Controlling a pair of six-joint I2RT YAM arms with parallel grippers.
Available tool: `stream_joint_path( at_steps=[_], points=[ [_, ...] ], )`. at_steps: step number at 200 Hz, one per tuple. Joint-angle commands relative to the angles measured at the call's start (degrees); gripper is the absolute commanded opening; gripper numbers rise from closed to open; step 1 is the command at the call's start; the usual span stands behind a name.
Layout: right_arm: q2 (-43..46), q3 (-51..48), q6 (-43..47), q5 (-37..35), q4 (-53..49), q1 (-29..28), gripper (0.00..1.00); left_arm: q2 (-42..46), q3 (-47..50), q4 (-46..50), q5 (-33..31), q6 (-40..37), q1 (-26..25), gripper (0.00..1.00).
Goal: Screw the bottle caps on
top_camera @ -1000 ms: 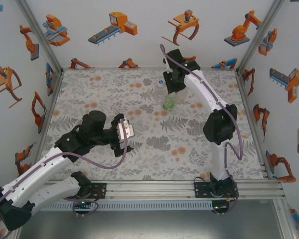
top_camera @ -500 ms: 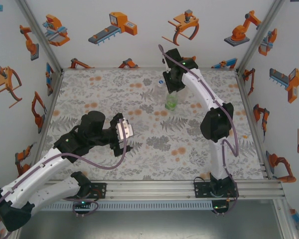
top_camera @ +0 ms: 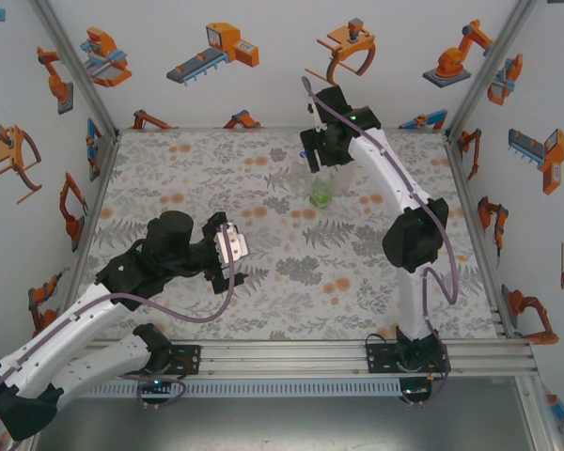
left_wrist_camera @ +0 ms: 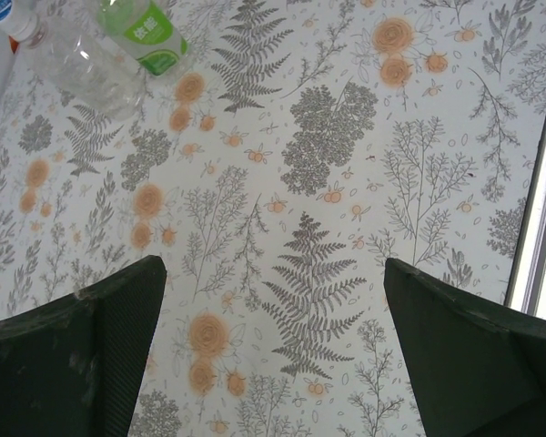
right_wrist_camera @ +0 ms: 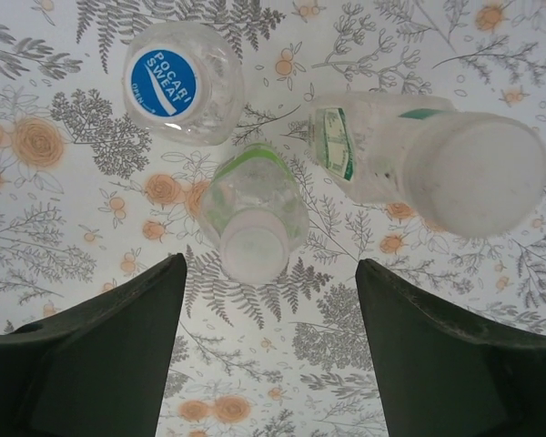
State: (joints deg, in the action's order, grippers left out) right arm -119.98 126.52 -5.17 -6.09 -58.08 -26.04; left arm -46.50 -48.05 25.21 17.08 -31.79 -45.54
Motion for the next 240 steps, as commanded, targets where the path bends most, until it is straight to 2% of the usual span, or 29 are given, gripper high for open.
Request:
stream_joint_path(
  at_steps=[1, 4, 8, 12, 48, 75, 107, 132, 172, 187, 203, 240],
  points=[
    [6.0, -2.6, 0.7, -1.5, 0.3, 0.6, 0.75, 0.5, 1.2, -1.2, -2.3, 0.6, 0.4, 0.97],
    [6.5, -3.1, 0.7, -1.6, 0.5, 0.7, 0.81, 0.5, 1.2, -1.3, -2.6, 0.7, 0.4, 0.97],
    [7.2, -4.0, 0.5, -1.8, 0.7, 0.8, 0.96, 0.4, 1.2, -1.4, -3.1, 0.9, 0.3, 0.97],
    [8.0, -5.1, 0.4, -2.1, 1.1, 0.9, 0.99, 0.3, 1.2, -1.5, -3.6, 1.0, 0.3, 0.97],
    [17.4, -18.1, -0.1, -5.8, 6.6, 2.0, 0.99, -0.3, 1.7, -5.0, -11.8, 4.4, 0.4, 0.97],
    [24.8, -31.4, -1.0, -7.0, 13.5, 4.3, 0.99, -1.0, 2.2, -8.4, -19.6, 8.1, 0.5, 0.97],
    [34.3, -51.8, 0.6, -8.8, 29.4, 8.3, 0.99, -1.9, 5.9, -16.1, -32.5, 12.3, 1.0, 0.97],
    [39.7, -66.9, 2.1, -9.5, 43.7, 12.7, 0.99, -2.5, 13.5, -27.1, -38.3, 13.2, 3.8, 0.97],
    [40.5, -82.2, 3.6, -7.1, 62.4, 20.9, 0.99, -8.4, 21.6, -37.8, -37.0, 17.7, 15.7, 0.97],
    [39.8, -87.9, 5.1, -6.3, 72.6, 22.6, 0.99, -11.1, 24.3, -43.8, -36.5, 18.6, 19.5, 0.97],
    [38.2, -92.4, 3.5, -4.8, 82.7, 24.3, 0.99, -14.3, 26.8, -50.3, -33.7, 19.8, 24.0, 0.97],
    [33.3, -97.2, 2.7, -3.5, 94.3, 25.3, 0.99, -23.5, 31.6, -66.6, -26.5, 22.3, 33.0, 0.97]
  ],
)
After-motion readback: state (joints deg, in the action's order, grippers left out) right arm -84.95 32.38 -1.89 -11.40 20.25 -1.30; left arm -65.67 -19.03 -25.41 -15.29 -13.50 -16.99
